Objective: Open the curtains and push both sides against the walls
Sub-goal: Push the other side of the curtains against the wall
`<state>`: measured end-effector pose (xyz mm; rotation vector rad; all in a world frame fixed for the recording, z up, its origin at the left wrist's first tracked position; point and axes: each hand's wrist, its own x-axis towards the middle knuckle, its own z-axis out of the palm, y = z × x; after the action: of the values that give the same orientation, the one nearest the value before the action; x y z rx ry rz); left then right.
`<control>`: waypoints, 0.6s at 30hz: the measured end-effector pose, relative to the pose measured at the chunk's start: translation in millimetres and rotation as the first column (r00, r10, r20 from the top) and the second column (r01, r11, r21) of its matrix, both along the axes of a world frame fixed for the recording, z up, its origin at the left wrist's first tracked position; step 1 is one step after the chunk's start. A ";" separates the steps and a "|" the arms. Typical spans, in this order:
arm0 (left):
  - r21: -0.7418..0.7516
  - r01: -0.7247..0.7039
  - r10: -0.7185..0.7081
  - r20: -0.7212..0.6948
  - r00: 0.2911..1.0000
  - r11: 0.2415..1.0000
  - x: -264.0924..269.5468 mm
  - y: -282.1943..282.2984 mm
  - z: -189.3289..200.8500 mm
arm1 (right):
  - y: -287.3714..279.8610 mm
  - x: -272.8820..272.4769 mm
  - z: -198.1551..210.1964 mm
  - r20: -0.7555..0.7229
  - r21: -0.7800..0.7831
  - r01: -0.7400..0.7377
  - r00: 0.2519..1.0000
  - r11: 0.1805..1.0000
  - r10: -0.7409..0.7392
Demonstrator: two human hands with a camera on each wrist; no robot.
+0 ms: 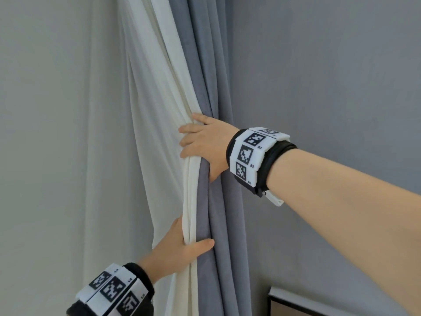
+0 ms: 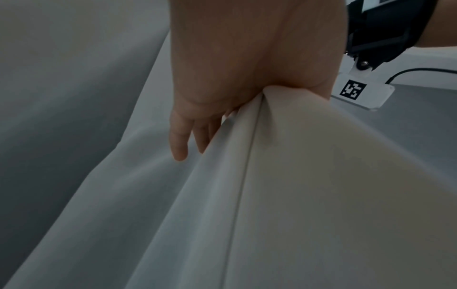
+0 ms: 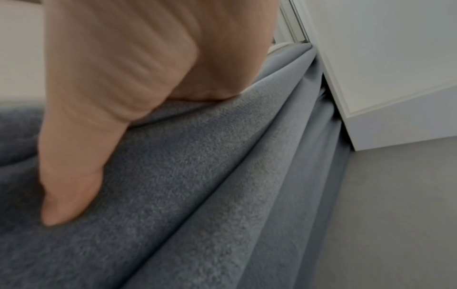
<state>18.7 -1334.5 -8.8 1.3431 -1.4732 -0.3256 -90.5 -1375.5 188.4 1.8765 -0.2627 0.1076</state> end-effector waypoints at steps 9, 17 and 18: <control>-0.028 0.060 -0.058 0.073 0.996 0.998 -6.4 -61.1 -1.3 | -50.2 -0.9 -7.7 -0.005 -0.076 0.035 0.999 0.996 -0.035; 0.027 0.154 -0.156 0.111 0.981 0.988 5.6 -95.4 11.6 | -98.3 7.9 -2.9 -0.047 -0.067 0.087 0.995 0.994 -0.090; 0.042 0.162 -0.166 0.123 0.978 0.986 12.8 -95.6 14.1 | -105.7 7.1 -1.9 -0.034 -0.050 0.091 0.995 0.995 -0.093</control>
<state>31.6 -1430.1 5.4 1.2896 -1.6959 -0.3777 -83.4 -1481.3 186.6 1.8140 -0.3183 0.0163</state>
